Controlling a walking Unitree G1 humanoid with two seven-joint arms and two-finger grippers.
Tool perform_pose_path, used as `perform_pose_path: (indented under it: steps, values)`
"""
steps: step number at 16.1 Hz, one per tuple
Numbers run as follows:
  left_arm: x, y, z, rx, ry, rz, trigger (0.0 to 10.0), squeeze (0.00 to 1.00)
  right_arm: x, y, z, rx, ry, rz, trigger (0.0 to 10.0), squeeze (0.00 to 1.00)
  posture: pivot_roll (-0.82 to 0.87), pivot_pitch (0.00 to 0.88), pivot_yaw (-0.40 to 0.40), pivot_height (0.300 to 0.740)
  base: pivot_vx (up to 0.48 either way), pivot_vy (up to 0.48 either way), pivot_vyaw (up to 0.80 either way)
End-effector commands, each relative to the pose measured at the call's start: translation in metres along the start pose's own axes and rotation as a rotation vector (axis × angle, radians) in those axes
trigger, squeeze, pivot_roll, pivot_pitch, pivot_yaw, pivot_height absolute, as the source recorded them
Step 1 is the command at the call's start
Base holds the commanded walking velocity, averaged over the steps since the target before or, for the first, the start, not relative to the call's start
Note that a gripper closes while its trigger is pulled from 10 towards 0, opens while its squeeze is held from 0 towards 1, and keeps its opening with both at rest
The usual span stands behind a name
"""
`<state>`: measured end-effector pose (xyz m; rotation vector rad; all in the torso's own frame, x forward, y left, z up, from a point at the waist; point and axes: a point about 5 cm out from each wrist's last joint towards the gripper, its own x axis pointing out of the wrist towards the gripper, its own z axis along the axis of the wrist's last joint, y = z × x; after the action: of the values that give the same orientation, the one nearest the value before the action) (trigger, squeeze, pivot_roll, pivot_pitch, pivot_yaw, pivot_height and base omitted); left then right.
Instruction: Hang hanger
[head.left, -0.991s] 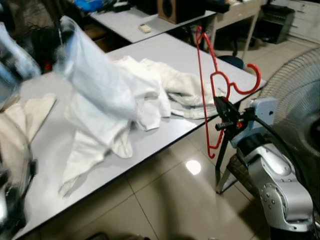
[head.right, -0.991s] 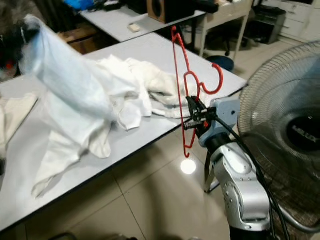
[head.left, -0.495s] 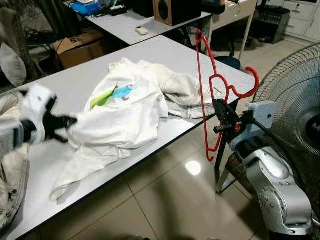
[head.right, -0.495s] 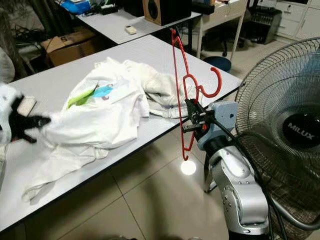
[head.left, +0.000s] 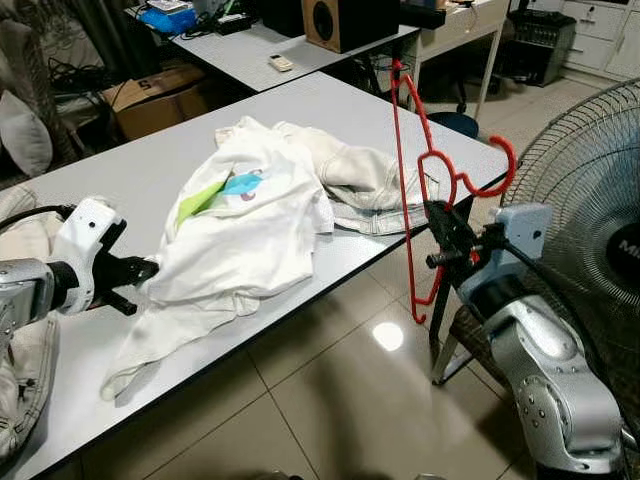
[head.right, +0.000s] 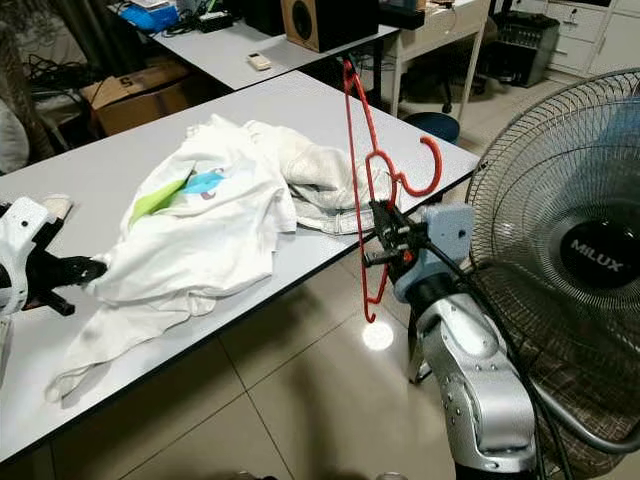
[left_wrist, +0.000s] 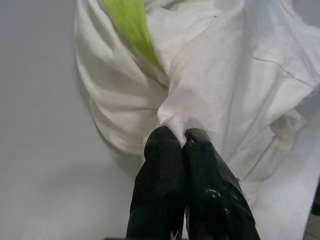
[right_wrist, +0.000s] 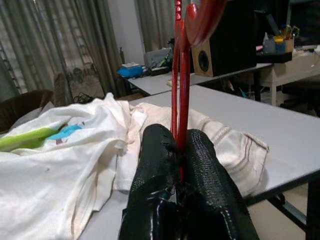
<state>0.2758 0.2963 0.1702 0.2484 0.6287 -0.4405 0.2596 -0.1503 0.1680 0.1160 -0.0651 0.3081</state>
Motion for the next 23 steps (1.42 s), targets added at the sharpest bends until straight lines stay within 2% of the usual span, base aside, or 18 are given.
perform_pose_path:
  steps: [1, 2, 3, 4, 5, 6, 12, 14, 15, 16, 17, 18, 19, 20, 22, 23]
  values:
    - [-0.004, 0.002, 0.002, 0.062, 0.005, 0.025, 0.0, 0.0, -0.001, 0.004, 0.003, 0.0, -0.019, 0.008, 10.0, 0.0, -0.14, 0.0, 0.175, 0.74, 0.0, 0.0, 0.0]
    - [-0.002, 0.0, 0.001, 0.087, -0.01, 0.029, 3.6, 0.0, -0.002, 0.004, 0.001, 0.002, -0.016, 0.006, 10.0, 0.0, -0.14, 0.0, 0.177, 0.74, 0.0, 0.0, 0.0]
    - [-0.001, 0.0, 0.0, 0.081, -0.014, 0.041, 9.3, 0.0, -0.002, 0.004, 0.001, 0.003, -0.016, 0.005, 10.0, 0.0, -0.14, 0.0, 0.176, 0.74, 0.0, 0.0, 0.0]
    - [0.001, 0.002, 0.0, 0.062, -0.023, 0.071, 10.0, 0.0, -0.003, 0.004, 0.001, 0.004, -0.016, 0.001, 10.0, 0.0, -0.15, 0.0, 0.176, 0.74, 0.0, 0.0, 0.0]
    - [0.002, 0.003, -0.001, 0.036, -0.031, 0.078, 10.0, 0.0, -0.003, 0.003, 0.0, 0.003, -0.015, -0.004, 10.0, 0.0, -0.15, 0.0, 0.174, 0.74, 0.0, 0.0, 0.0]
    - [0.001, 0.006, 0.001, 0.021, -0.058, 0.11, 10.0, 1.0, -0.004, -0.001, 0.0, -0.007, -0.007, -0.017, 10.0, 0.0, -0.16, 0.0, 0.167, 0.74, 0.0, 0.0, 0.0]
    - [-0.007, 0.018, 0.016, 0.041, -0.18, 0.209, 10.0, 1.0, -0.009, -0.011, 0.001, -0.029, 0.006, -0.059, 10.0, 0.0, -0.18, 0.0, 0.177, 0.74, 0.0, 0.0, 0.0]
    - [-0.005, 0.02, 0.016, 0.05, -0.167, 0.222, 10.0, 1.0, -0.011, -0.017, 0.001, -0.042, 0.01, -0.091, 10.0, 0.0, -0.18, 0.0, 0.176, 0.74, 0.0, 0.0, 0.0]
    - [-0.002, 0.018, 0.018, 0.088, -0.172, 0.224, 10.0, 1.0, -0.015, -0.021, 0.002, -0.056, 0.019, -0.095, 10.0, 0.0, -0.2, 0.0, 0.177, 0.74, 0.0, 0.0, 0.0]
    - [-0.001, 0.006, 0.031, 0.152, -0.265, 0.148, 10.0, 1.0, -0.021, -0.023, 0.004, -0.072, 0.028, -0.07, 10.0, 0.0, -0.2, 0.0, 0.175, 0.74, 0.0, 0.0, 0.0]
    - [0.0, -0.019, 0.04, 0.241, -0.334, -0.019, 10.0, 1.0, -0.028, -0.027, 0.006, -0.097, 0.045, -0.052, 10.0, 0.0, -0.21, 0.0, 0.175, 0.74, 0.0, 0.0, 0.0]
    - [0.003, -0.039, 0.04, 0.261, -0.345, -0.148, 10.0, 1.0, -0.035, -0.031, 0.007, -0.117, 0.058, -0.047, 10.0, 0.0, -0.21, 0.0, 0.175, 0.74, 0.0, 0.0, 0.0]
    - [0.009, -0.053, 0.037, 0.264, -0.344, -0.22, 10.0, 0.96, -0.04, -0.036, 0.009, -0.132, 0.067, -0.048, 10.0, 0.0, -0.22, 0.0, 0.175, 0.74, 0.0, 0.0, 0.0]
    - [0.017, -0.066, 0.033, 0.28, -0.332, -0.263, 10.0, 0.0, -0.046, -0.04, 0.01, -0.145, 0.08, -0.054, 10.0, 0.0, -0.23, 0.0, 0.173, 0.74, 0.0, 0.0, 0.0]
    - [0.042, -0.089, 0.024, 0.287, -0.305, -0.252, 10.0, 0.0, -0.056, -0.048, 0.009, -0.164, 0.111, -0.099, 10.0, 0.0, -0.23, 0.0, 0.171, 0.74, 0.0, 0.0, 0.0]
    - [0.049, -0.093, 0.023, 0.279, -0.298, -0.234, 10.0, 0.0, -0.058, -0.05, 0.008, -0.169, 0.122, -0.114, 10.0, 0.0, -0.23, 0.0, 0.172, 0.74, 0.0, 0.0, 0.0]
